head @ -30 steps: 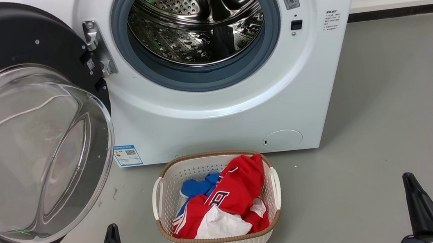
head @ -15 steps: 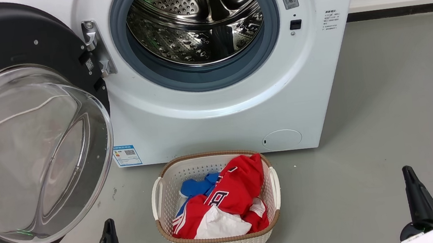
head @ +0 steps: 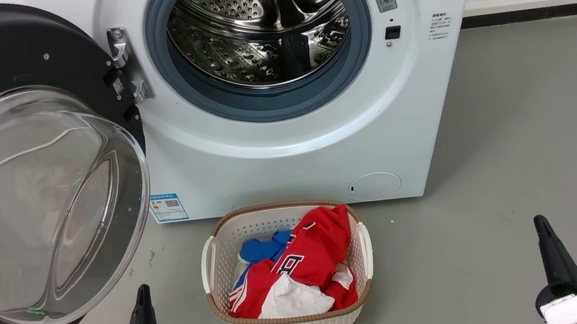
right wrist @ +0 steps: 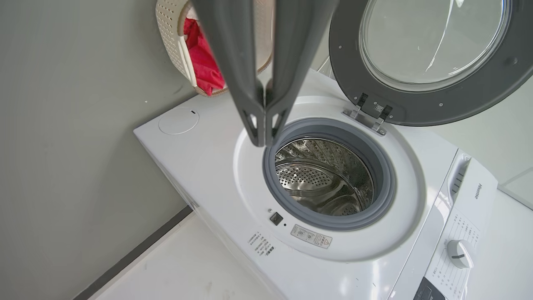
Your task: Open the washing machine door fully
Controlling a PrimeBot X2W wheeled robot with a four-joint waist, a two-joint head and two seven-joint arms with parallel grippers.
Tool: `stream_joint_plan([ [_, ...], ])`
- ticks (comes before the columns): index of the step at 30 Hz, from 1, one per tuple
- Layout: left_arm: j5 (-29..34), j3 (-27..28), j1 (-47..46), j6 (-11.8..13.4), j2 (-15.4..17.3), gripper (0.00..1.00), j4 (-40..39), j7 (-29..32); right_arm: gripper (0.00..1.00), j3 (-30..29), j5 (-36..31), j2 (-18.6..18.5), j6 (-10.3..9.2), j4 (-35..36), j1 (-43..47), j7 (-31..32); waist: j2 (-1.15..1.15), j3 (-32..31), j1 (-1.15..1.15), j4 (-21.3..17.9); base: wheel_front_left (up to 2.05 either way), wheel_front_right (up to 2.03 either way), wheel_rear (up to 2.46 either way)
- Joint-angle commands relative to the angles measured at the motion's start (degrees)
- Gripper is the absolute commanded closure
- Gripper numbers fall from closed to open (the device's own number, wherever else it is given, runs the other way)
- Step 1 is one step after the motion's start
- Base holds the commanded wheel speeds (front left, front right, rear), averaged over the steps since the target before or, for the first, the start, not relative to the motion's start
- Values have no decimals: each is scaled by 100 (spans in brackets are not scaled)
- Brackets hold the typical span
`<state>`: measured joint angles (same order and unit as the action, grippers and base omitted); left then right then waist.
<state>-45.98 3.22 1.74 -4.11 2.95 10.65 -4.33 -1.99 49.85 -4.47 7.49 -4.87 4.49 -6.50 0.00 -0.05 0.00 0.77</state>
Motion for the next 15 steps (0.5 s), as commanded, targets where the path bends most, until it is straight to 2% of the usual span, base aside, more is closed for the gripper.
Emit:
stream_joint_plan([
  [1, -177, 31, -162, -50, 12, 100, -38, 34, 100, -5, 181, -52, 1, 20, -169, 34, 0, 0, 0, -1, 0, 0, 0],
  [15, -1205, 104, -316, -117, 8, 100, 47, 279, 100, -32, 1185, -63, 1, -191, -379, 262, 0, 4, 0, -14, 0, 0, 0],
])
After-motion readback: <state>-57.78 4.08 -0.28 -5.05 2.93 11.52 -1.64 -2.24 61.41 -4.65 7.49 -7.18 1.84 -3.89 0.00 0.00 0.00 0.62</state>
